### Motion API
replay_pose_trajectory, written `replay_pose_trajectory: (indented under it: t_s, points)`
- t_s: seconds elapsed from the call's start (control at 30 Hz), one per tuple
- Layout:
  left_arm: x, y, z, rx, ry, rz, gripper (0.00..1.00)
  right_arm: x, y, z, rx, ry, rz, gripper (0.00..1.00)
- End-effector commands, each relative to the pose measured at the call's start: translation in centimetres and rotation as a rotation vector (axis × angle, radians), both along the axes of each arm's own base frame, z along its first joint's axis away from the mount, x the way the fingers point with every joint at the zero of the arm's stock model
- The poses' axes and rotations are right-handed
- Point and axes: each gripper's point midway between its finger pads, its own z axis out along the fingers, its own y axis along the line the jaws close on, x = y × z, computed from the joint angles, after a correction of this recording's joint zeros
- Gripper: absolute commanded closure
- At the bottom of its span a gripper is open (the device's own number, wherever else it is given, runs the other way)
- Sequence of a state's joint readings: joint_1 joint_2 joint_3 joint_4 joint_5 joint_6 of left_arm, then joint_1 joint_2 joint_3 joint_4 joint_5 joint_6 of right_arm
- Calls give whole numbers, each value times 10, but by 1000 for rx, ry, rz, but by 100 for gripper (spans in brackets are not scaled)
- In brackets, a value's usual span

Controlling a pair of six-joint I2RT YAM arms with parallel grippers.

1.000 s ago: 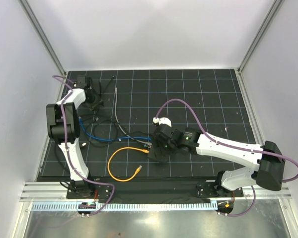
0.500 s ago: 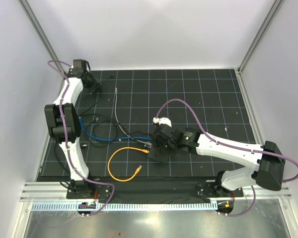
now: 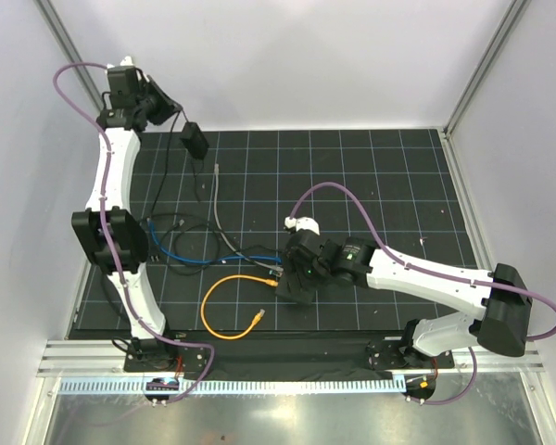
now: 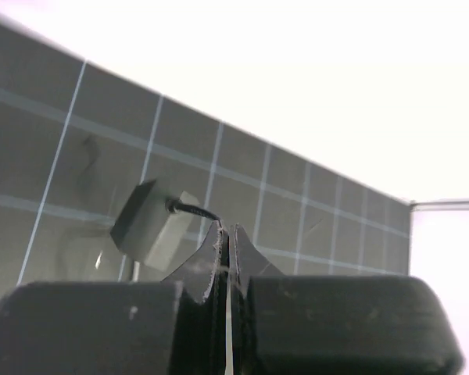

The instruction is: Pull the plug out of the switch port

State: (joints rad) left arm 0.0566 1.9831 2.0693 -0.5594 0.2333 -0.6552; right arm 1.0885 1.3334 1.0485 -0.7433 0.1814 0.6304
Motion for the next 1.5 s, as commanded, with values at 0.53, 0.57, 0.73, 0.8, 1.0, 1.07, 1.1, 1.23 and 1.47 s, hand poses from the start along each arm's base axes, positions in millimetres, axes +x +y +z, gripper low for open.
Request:
replay_pose_trajectory:
  t_s: [0.53,0.57,0.73,0.8,1.0,1.07,1.1,1.23,1.47]
  points:
    - [65,24,93,-67,-358,-10,100,11,3,6,-18,-8,-24,35]
    - [65,24,82,-66,-330,-11,100,11,4,6,-16,-6,-21,34]
    - [35,24,43,-44,-179,44,84,12,2,7,-20,-13,-23,34]
    - [13,11,28,-17,-114,31,80,14,2,8,-21,-17,-29,34]
    - [-69,-37,-6,73,33,-10,60,21,-6,5,-72,-44,-45,34]
    - [-103,-40,11,77,5,5,54,22,-5,5,-69,-49,-40,35]
    - [-121,-50,-13,57,60,-12,53,23,-4,4,-67,-50,-39,35]
    - [-187,-69,-24,0,72,-45,49,23,1,-4,-67,-29,-27,34]
    - [-293,-109,-64,-315,130,-109,58,24,19,-16,-26,-6,-5,34]
